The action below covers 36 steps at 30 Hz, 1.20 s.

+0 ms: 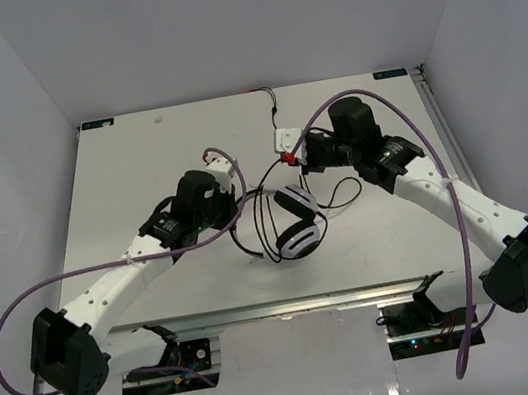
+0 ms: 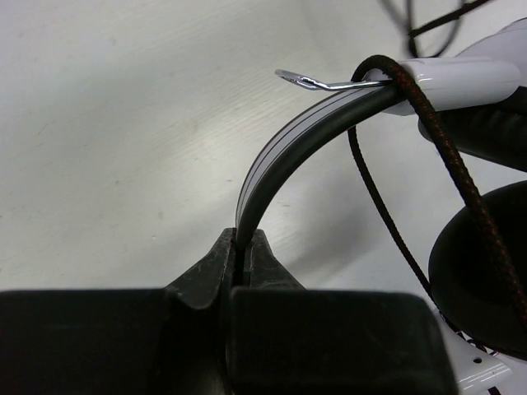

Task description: Wrap the headphones

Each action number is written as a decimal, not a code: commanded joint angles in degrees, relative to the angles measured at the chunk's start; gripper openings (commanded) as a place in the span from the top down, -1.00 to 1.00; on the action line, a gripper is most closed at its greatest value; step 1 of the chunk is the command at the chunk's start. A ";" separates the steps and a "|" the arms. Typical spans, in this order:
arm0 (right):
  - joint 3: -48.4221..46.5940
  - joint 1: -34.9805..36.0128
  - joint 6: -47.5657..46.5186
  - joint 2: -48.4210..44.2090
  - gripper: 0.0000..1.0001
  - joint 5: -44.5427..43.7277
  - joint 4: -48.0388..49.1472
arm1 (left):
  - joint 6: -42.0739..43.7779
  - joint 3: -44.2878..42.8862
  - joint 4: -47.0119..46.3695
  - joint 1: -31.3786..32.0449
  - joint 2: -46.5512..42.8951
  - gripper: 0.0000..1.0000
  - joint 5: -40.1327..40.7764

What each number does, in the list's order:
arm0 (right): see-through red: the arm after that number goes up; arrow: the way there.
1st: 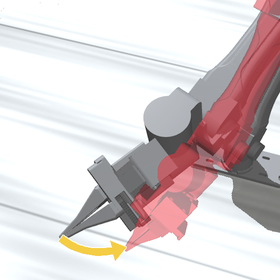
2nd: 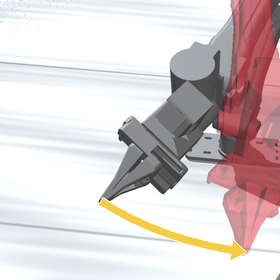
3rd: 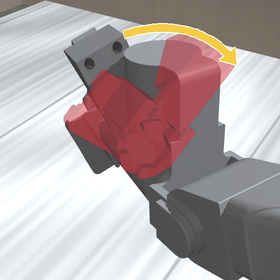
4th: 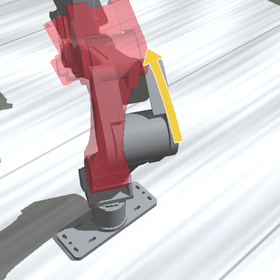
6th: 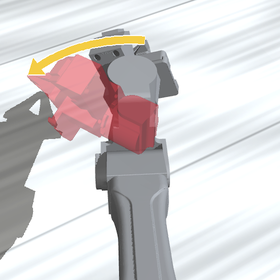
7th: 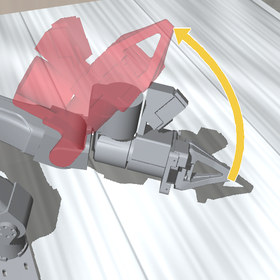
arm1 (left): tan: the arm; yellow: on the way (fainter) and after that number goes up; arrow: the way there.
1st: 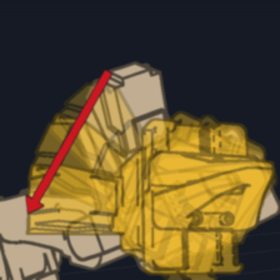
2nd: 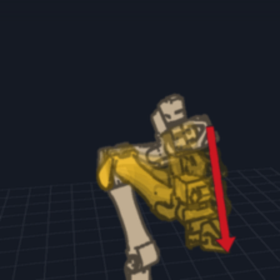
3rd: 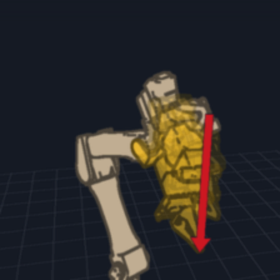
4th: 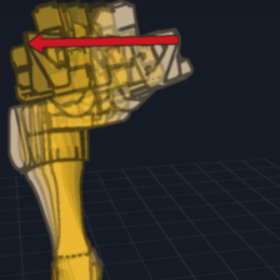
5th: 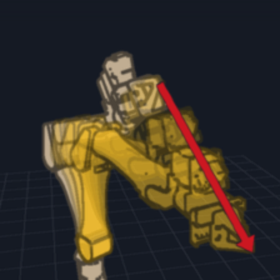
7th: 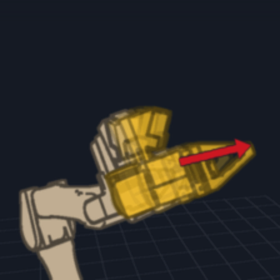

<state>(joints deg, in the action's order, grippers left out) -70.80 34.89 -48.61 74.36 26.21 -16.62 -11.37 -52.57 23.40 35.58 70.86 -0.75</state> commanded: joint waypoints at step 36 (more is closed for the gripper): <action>8.16 -18.63 27.63 10.55 0.83 14.16 18.64 | -6.06 -22.15 7.33 4.06 -16.31 1.00 -4.13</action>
<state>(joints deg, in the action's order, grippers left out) -62.84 16.92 -23.11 84.69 37.31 -0.09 -14.40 -70.52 33.20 39.51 56.04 -2.34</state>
